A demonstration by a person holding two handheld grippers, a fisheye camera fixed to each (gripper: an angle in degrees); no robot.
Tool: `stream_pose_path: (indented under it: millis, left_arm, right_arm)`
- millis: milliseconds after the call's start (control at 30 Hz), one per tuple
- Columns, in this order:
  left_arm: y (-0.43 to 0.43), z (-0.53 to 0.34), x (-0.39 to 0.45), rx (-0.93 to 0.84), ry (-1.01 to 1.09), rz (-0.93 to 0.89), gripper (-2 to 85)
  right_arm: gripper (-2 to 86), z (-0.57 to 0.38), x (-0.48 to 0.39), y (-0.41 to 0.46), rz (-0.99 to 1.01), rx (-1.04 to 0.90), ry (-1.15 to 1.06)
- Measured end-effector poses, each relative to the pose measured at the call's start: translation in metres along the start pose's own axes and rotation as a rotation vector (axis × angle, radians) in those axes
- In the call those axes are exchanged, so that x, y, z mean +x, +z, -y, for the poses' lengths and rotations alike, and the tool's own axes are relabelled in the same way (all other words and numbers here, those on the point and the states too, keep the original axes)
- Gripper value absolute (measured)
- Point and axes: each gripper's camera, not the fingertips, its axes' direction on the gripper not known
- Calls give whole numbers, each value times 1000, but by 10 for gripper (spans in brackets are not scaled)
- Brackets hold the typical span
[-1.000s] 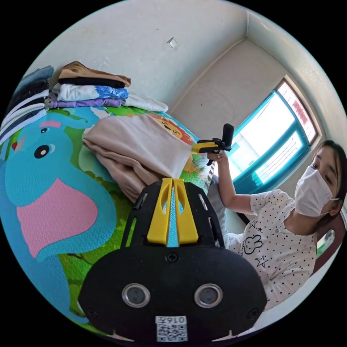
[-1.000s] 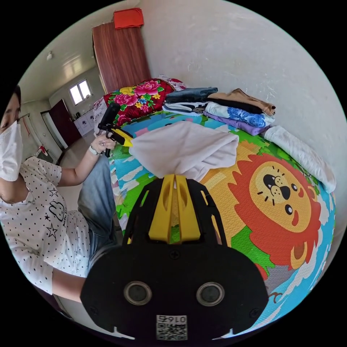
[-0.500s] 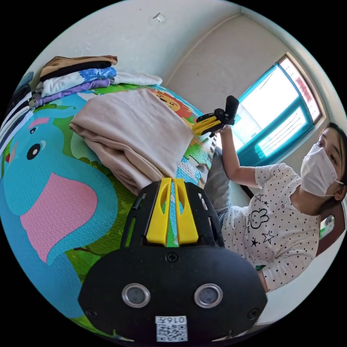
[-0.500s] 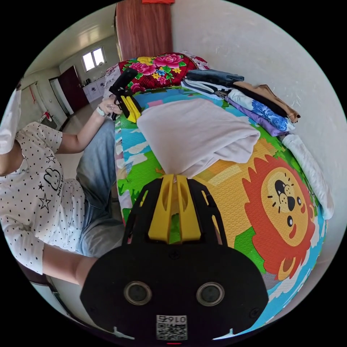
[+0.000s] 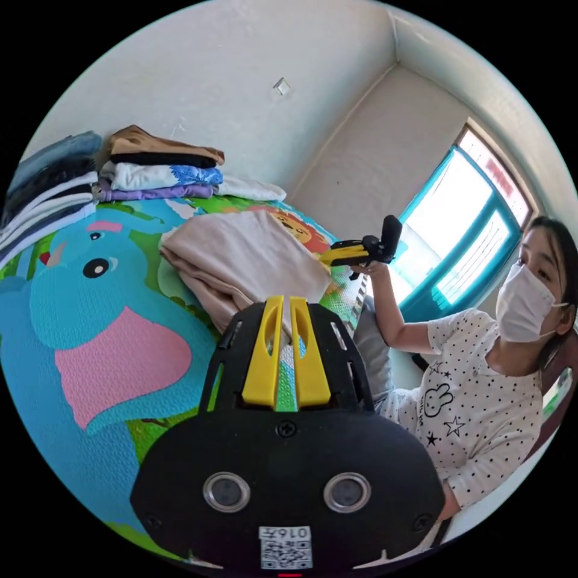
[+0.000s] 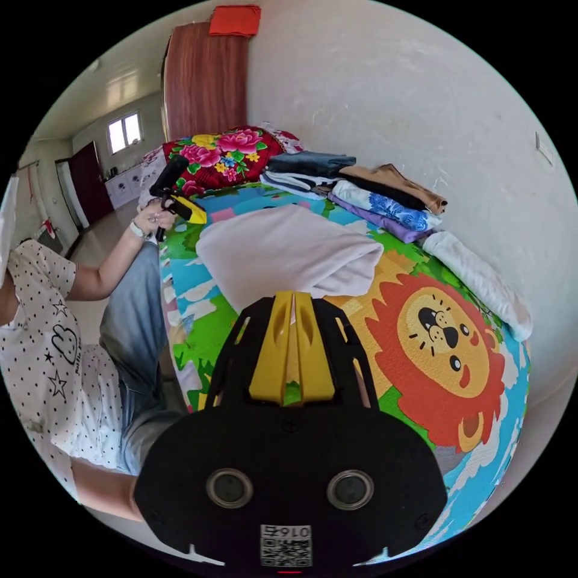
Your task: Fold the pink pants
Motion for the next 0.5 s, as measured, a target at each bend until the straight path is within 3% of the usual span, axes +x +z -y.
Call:
stream_pose_path:
  millis: [133,200,433,500]
  left_arm:
    - [22,6,24,-74,83,122,-7]
    - [38,6,26,-218,70,279,-9]
    - [22,-4,16,-258,57,153,-9]
    - [7,-7,24,-188,99,168,-9]
  right_arm:
    - [-3,20,-37,31,-67,-117,-139]
    - [-3,25,-44,46,-107,-222,-153]
    - [-4,20,-30,38,62,-227,-91]
    - [-4,20,-33,32,56,-215,-123]
